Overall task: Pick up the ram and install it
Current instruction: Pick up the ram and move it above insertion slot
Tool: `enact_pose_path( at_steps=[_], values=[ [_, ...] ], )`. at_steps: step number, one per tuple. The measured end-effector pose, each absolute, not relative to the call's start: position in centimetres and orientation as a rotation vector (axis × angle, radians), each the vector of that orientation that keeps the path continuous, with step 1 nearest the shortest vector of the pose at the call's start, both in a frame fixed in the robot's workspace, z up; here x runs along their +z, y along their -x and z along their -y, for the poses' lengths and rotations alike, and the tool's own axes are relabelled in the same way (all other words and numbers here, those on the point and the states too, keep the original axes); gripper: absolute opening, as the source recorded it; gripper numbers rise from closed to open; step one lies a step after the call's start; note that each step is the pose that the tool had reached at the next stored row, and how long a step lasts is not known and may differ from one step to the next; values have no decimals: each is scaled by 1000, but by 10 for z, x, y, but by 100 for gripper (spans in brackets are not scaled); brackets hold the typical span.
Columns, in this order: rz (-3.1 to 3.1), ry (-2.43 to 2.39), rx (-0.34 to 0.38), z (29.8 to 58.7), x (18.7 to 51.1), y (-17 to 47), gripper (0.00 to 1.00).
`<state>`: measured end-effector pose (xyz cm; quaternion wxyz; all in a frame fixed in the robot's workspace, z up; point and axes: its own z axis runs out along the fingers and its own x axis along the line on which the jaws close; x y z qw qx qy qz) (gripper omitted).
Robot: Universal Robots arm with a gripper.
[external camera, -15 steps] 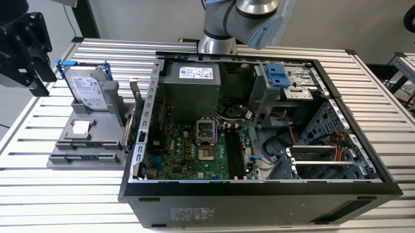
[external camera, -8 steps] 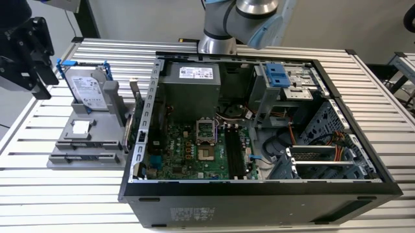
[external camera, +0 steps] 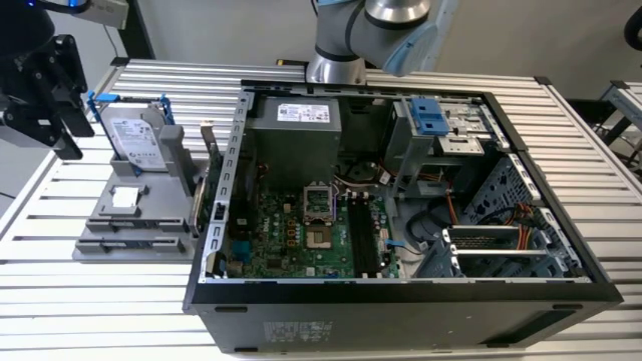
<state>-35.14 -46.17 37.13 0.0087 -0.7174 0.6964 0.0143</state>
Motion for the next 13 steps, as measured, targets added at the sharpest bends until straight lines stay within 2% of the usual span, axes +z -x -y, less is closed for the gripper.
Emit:
enact_pose_path(
  at_steps=[13],
  values=[
    [-2196,2233,33,462,359,351,100]
  ],
)
